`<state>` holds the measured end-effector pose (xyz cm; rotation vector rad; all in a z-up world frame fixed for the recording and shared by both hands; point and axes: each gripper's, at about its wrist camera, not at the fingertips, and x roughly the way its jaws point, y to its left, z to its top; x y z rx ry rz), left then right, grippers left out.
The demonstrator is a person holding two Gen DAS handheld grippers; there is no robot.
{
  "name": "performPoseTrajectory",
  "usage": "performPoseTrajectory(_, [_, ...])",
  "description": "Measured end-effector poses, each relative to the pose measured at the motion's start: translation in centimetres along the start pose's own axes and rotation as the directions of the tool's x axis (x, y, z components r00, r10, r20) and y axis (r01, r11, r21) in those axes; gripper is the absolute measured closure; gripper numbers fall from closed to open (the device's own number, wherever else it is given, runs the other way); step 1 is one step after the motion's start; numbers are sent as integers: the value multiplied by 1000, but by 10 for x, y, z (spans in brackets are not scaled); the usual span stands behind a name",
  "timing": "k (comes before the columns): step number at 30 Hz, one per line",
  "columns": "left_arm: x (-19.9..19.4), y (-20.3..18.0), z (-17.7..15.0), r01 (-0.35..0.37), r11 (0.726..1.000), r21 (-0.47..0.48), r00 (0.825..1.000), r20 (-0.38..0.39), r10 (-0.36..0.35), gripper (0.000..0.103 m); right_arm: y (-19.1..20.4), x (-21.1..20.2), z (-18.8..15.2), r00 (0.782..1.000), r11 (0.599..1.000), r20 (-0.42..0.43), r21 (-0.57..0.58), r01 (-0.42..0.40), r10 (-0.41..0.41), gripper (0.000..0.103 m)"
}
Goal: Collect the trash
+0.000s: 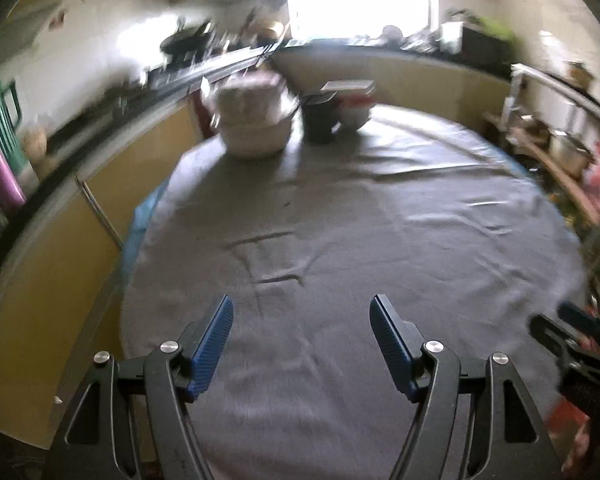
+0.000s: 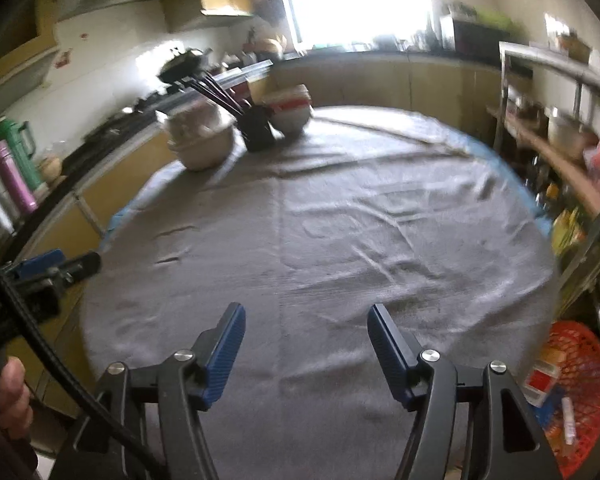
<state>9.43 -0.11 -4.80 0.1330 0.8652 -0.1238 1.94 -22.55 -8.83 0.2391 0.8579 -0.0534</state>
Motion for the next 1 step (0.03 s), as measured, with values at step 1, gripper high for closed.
performPoseTrajectory(1, [26, 6, 6, 1, 999, -33, 999, -44, -3, 31, -6, 17, 4, 1000, 1000, -17, 14, 18, -18, 36])
